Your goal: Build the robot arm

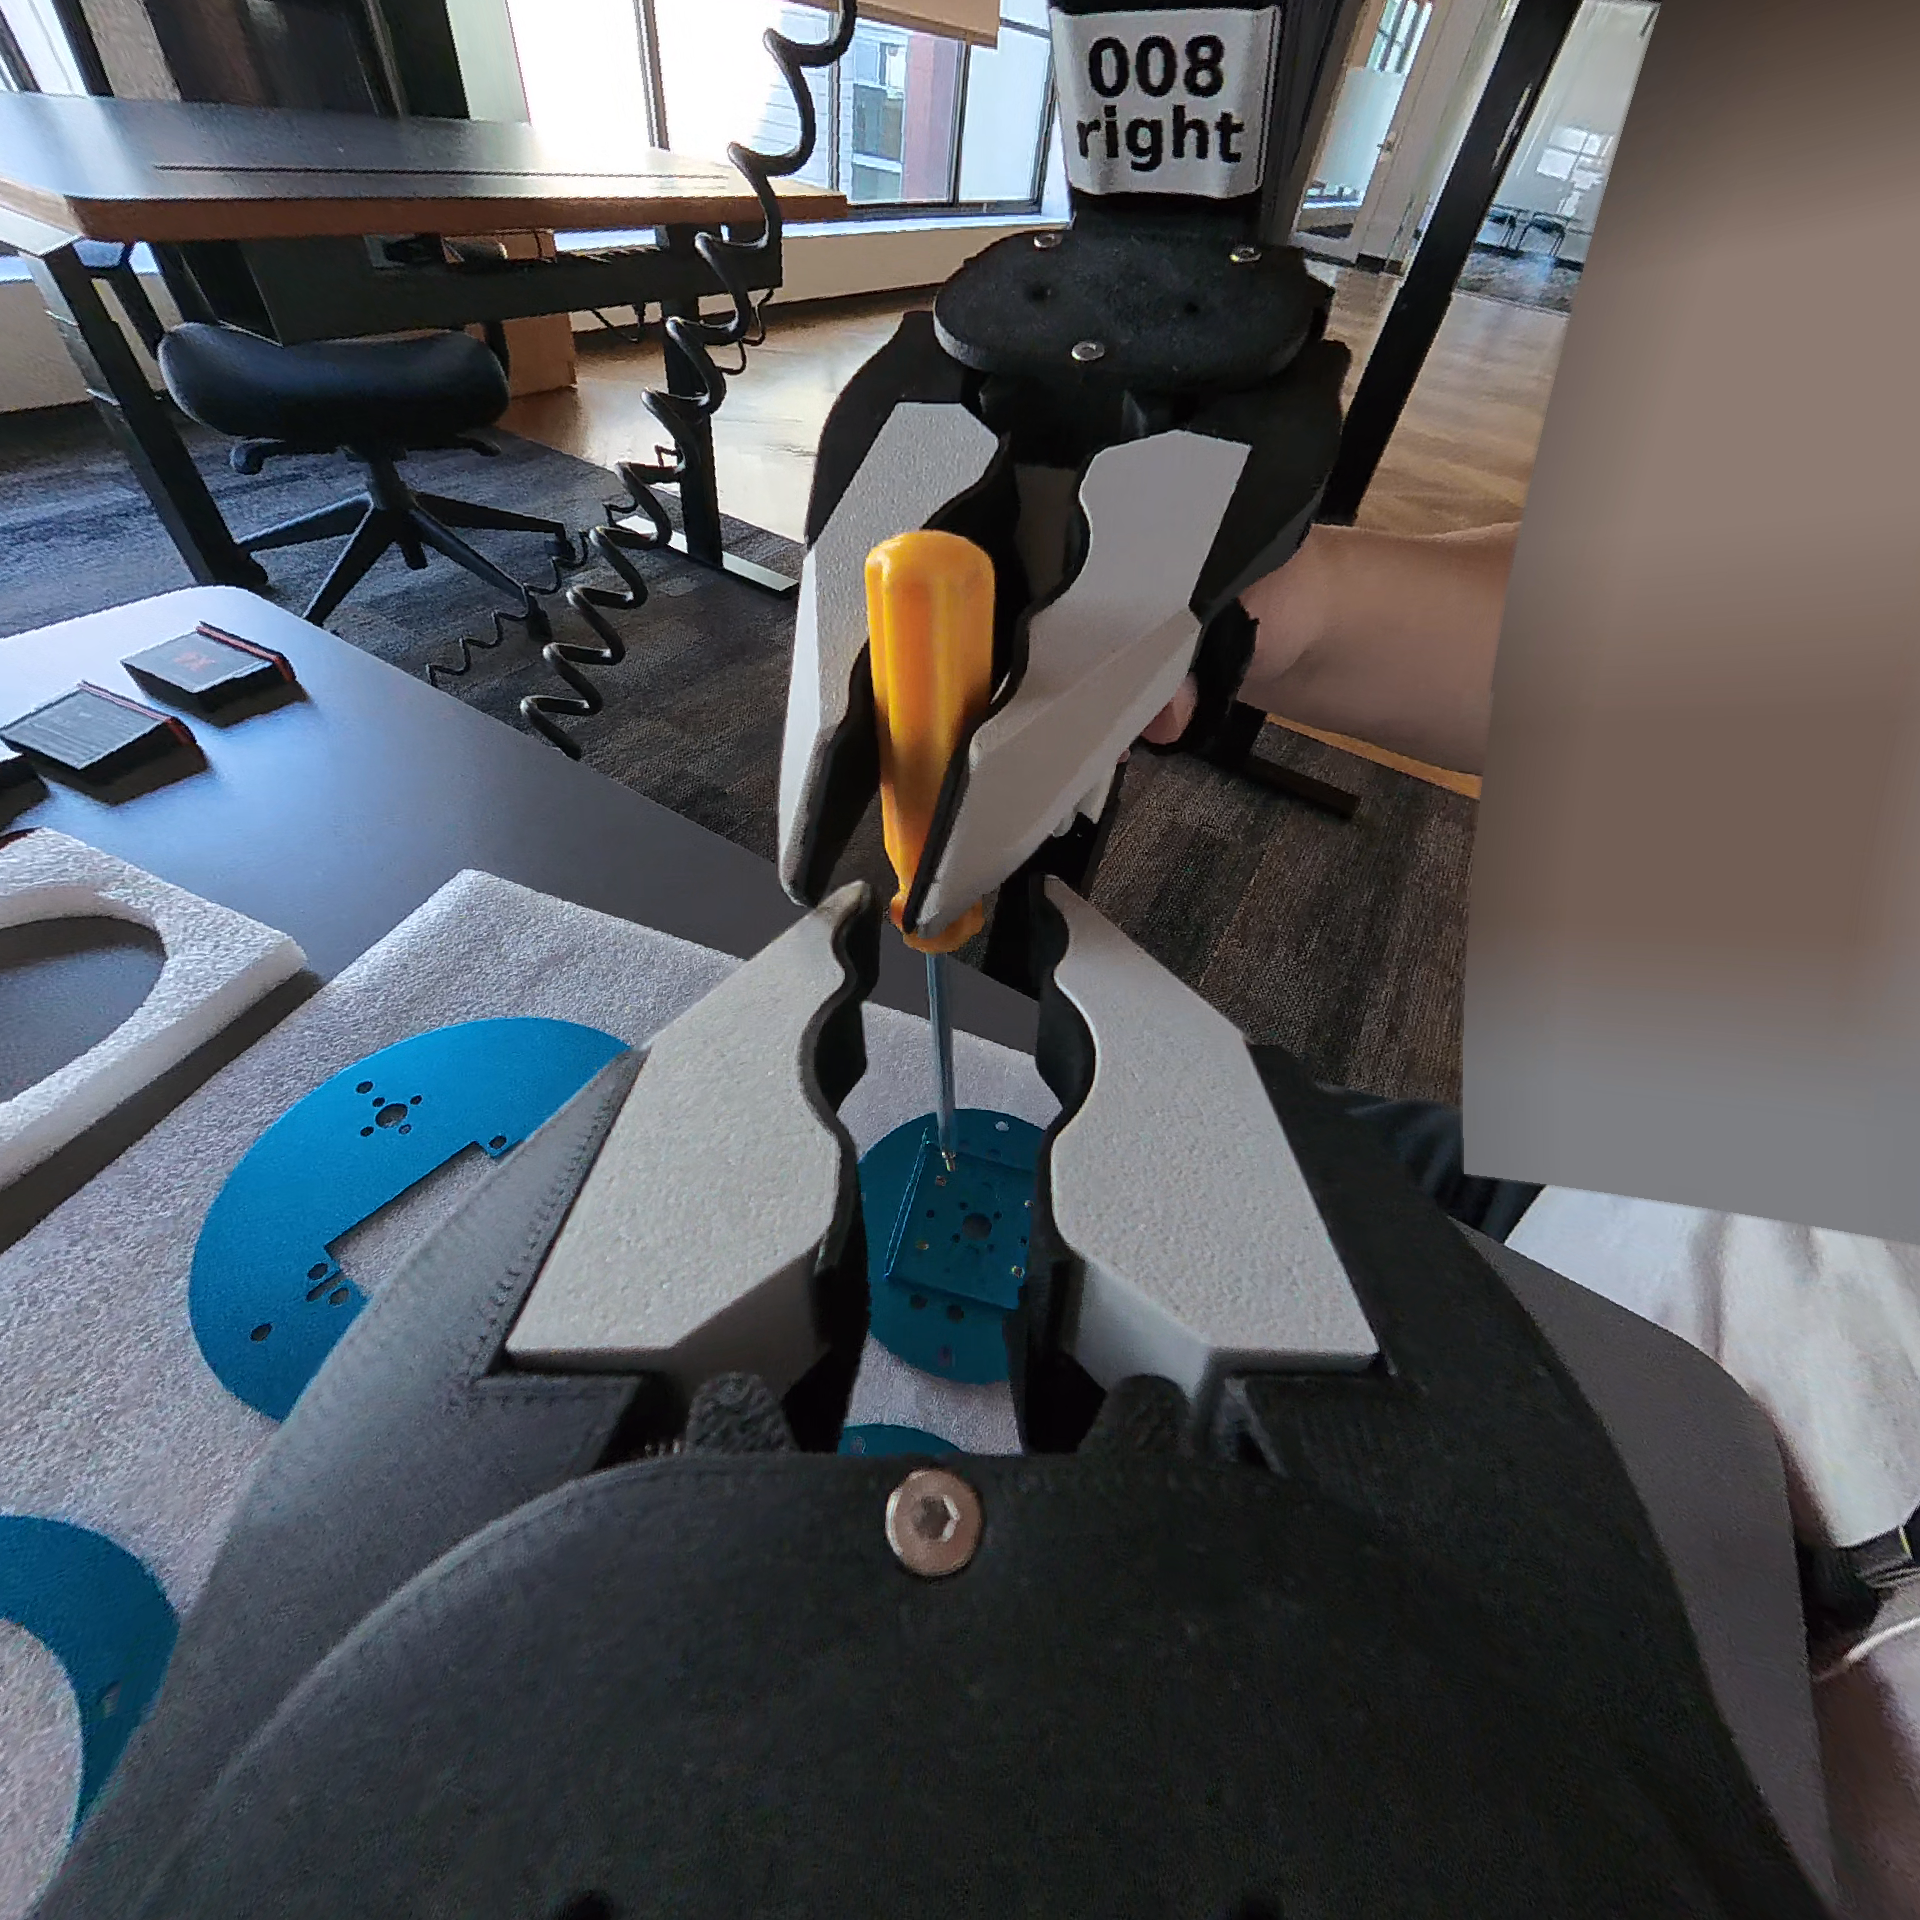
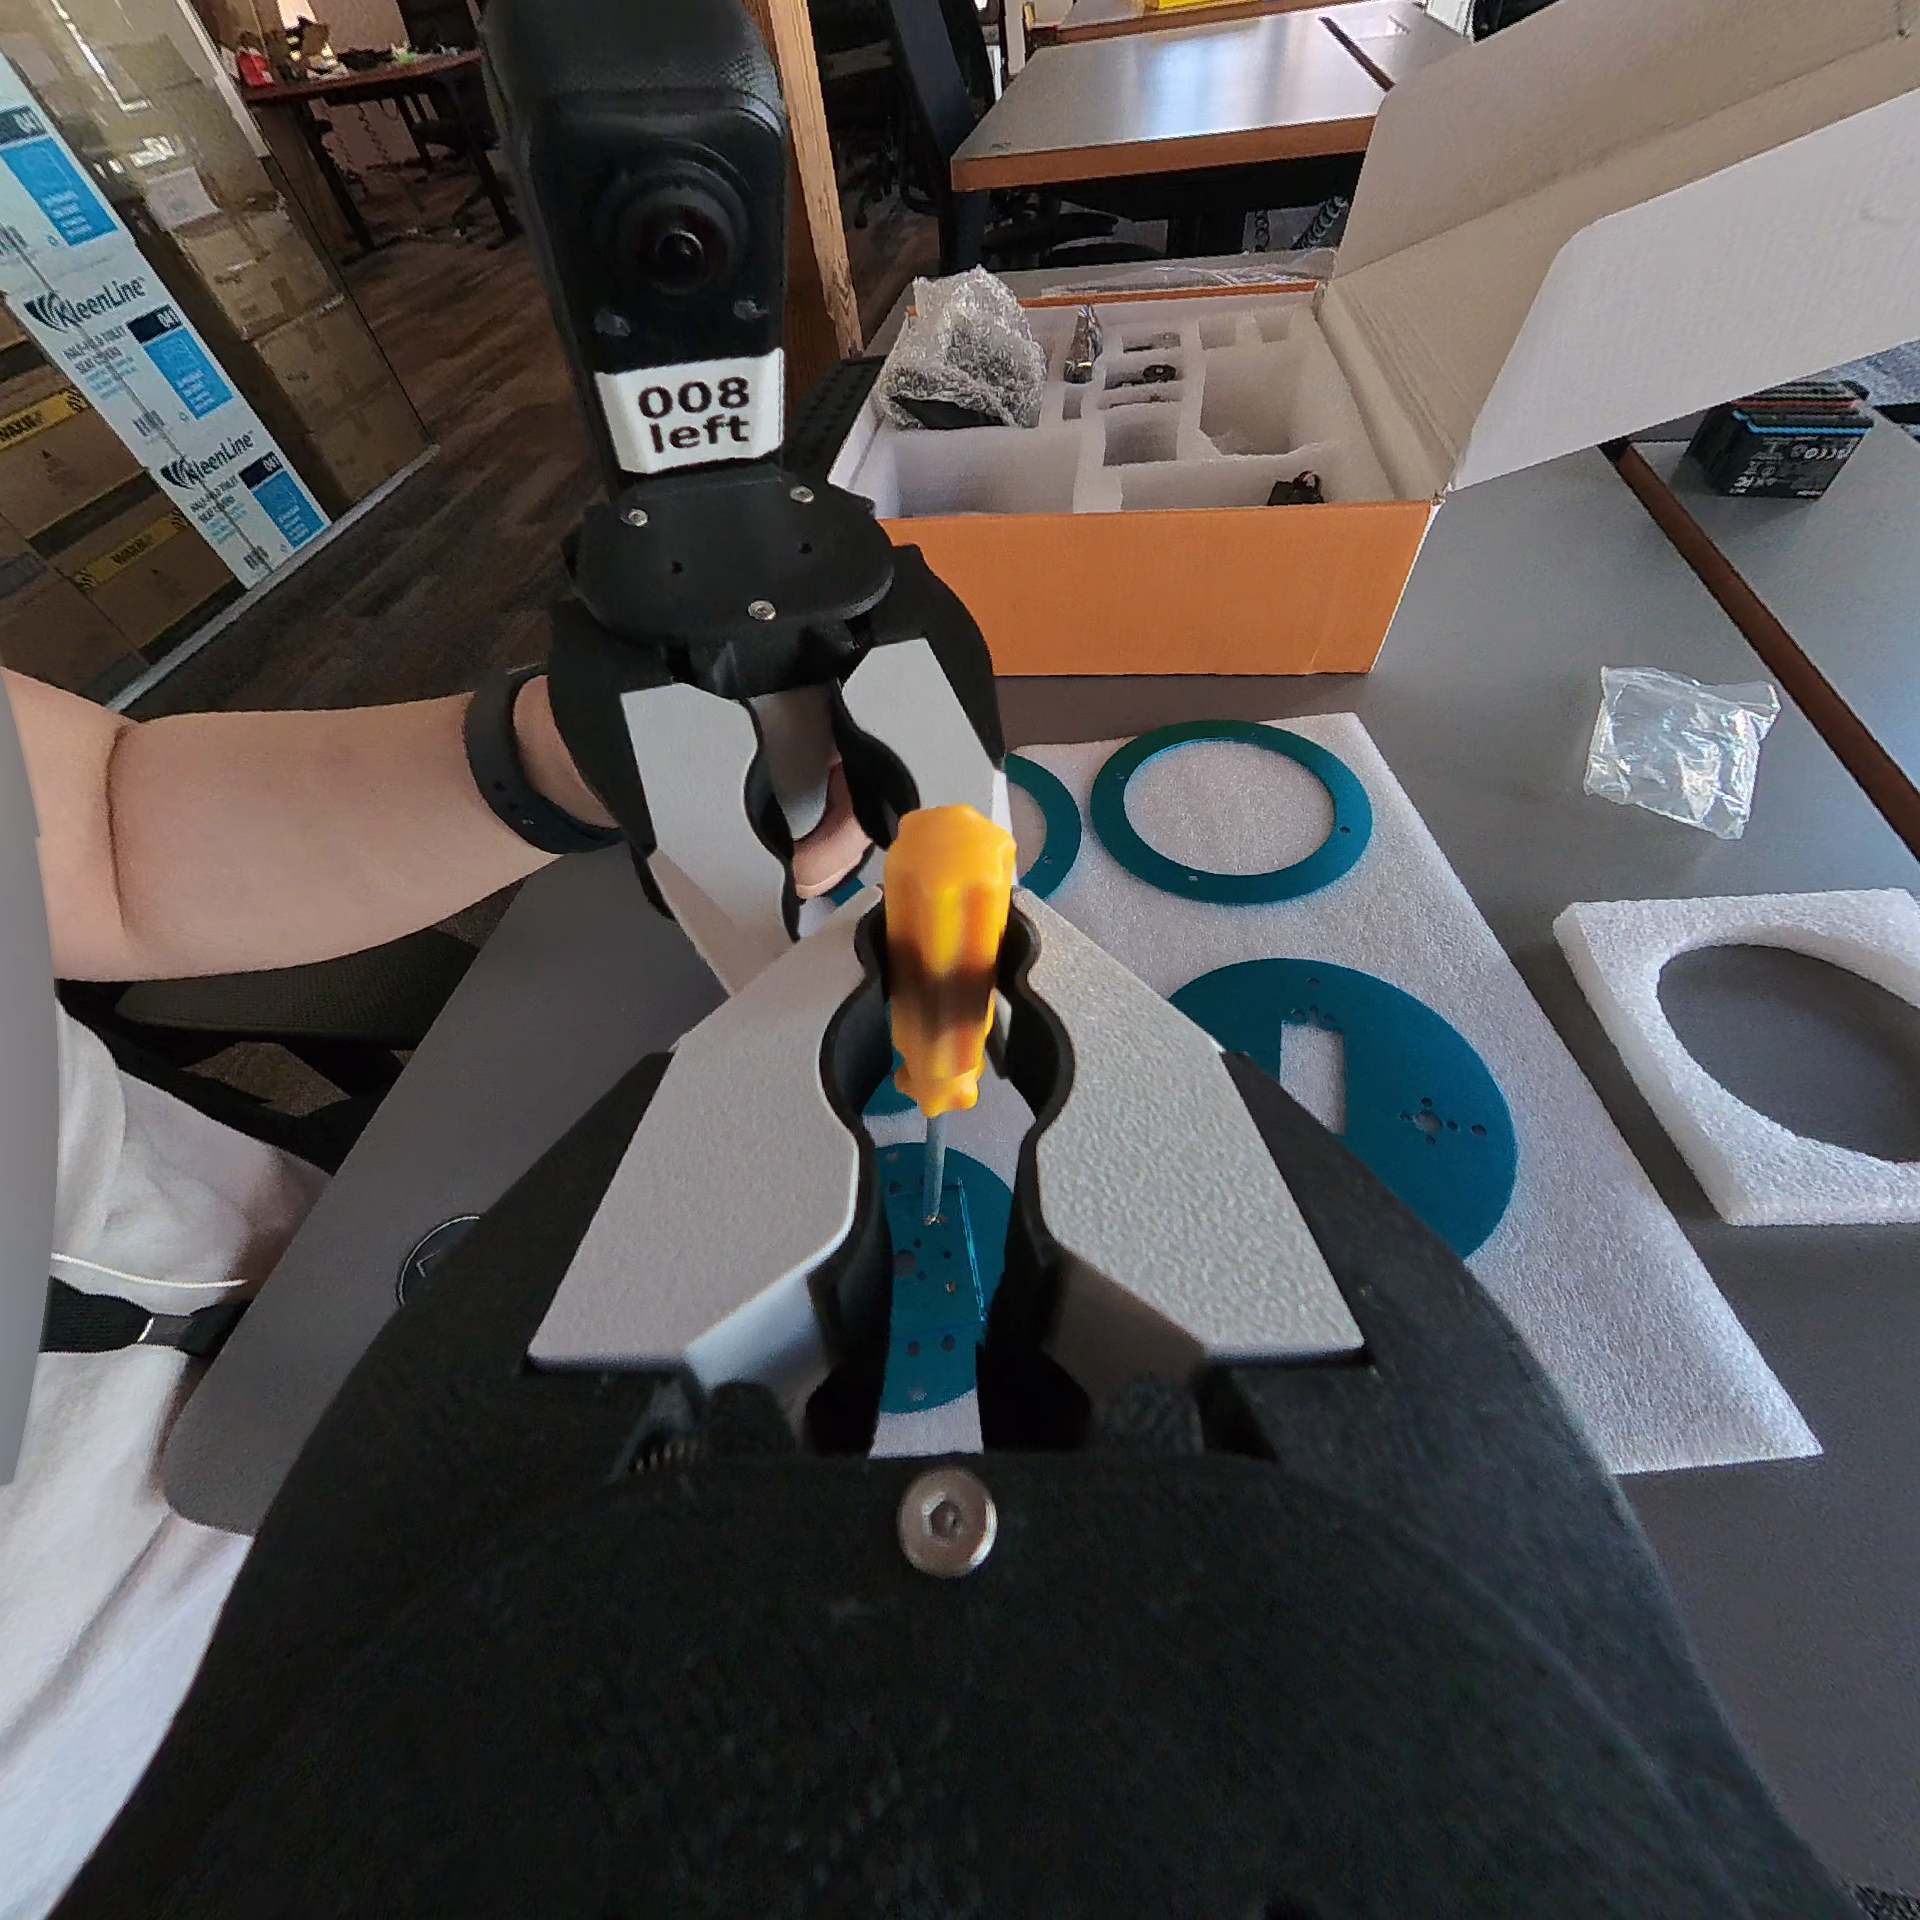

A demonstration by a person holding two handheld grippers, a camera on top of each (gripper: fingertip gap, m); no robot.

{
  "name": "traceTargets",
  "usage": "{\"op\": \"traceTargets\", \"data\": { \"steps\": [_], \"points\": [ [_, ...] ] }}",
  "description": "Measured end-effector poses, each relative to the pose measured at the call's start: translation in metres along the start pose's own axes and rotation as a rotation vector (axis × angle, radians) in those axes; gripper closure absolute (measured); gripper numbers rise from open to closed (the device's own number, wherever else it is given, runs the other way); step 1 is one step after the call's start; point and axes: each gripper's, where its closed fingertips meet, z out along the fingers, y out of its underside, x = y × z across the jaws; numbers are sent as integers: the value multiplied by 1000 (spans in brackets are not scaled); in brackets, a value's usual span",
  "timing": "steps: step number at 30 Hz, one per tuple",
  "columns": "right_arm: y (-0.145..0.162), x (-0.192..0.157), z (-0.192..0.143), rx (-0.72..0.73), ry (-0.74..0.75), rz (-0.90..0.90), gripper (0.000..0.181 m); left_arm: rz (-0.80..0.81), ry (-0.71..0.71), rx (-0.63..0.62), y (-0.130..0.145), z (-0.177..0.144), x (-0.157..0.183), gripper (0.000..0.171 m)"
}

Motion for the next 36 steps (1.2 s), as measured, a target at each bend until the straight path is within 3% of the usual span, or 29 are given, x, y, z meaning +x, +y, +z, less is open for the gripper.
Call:
{"op": "traceTargets", "data": {
  "steps": [6,8,19,23,30,32,34,36],
  "points": [
    [3,-2,3,12,-4,14,166,4,-11,-24,9,3,-3,147],
    [3,-3,4,16,-11,16,166,-3,10,-5,7,3,-1,155],
    [-8,-3,0,72,-29,6,166,-38,31,86,-2,0,-1,155],
    [-15,-1,-4,104,-4,-14,154,-55,46,125,-7,-2,1,155],
    [-25,0,-22,146,-16,0,157,-58,46,123,-9,-5,2,155],
    [-28,4,-25,155,10,-1,150,-61,50,127,-11,-5,2,155],
    [-29,0,-27,159,-8,-13,161,-61,47,126,-12,-6,2,155],
    [-31,1,-28,167,1,-3,158,-63,51,131,-13,-6,2,155]
  ]
}}
